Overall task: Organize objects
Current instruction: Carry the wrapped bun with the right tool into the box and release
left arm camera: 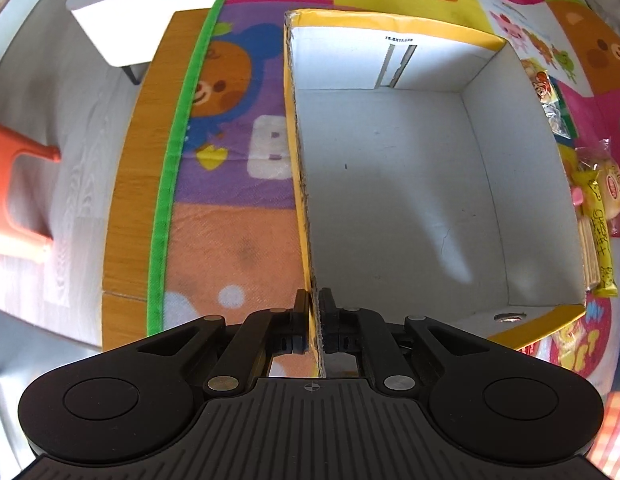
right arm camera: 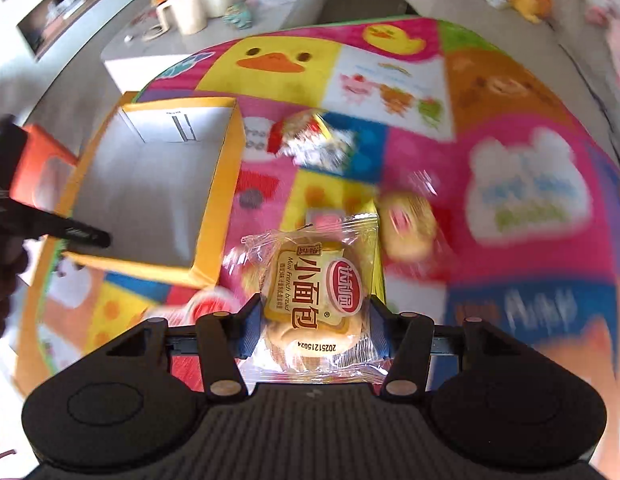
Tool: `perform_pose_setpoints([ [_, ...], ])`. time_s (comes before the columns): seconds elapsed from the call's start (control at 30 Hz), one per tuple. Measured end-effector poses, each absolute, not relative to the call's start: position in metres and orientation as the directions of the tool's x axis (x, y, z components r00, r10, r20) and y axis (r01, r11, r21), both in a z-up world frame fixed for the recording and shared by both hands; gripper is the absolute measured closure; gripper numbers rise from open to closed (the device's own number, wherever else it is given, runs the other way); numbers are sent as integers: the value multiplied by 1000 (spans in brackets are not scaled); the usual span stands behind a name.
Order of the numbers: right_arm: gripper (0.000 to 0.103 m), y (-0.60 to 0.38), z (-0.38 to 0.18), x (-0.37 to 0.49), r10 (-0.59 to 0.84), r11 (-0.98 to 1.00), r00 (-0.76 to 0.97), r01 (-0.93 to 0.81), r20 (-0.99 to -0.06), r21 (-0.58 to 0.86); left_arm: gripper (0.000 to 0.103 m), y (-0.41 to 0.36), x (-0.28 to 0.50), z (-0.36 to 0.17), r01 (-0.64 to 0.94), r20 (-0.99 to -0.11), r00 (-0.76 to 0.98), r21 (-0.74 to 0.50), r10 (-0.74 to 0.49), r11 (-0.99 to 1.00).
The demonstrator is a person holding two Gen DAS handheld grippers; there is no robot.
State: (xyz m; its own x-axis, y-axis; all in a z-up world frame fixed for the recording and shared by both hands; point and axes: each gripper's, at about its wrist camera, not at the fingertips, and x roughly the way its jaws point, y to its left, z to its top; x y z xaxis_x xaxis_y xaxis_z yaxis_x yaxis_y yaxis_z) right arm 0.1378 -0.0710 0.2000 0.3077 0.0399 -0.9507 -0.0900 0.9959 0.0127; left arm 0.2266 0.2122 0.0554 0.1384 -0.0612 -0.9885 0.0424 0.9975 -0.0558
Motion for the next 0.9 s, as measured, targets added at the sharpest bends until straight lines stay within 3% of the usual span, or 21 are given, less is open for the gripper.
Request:
perform_pose_setpoints([
  [0.23,50,-47,266,88,105,994,293,-2,-950,110,96,230,226,54,61,-988,131,-72,-80,996],
  [0.47,50,-12,292,83,150,984,261,58,-954,170,96,240,227,56,66,-977,143,-152,-160,986],
  [0.67,50,28,302,95,144,988,253,23,-957,155,96,248,227,50,58,-966,141,-210,-216,976],
  [0.9,50,69,323,146,176,981,373,10,-911,194,96,254,227,47,53,-957,135,-251,-255,967],
])
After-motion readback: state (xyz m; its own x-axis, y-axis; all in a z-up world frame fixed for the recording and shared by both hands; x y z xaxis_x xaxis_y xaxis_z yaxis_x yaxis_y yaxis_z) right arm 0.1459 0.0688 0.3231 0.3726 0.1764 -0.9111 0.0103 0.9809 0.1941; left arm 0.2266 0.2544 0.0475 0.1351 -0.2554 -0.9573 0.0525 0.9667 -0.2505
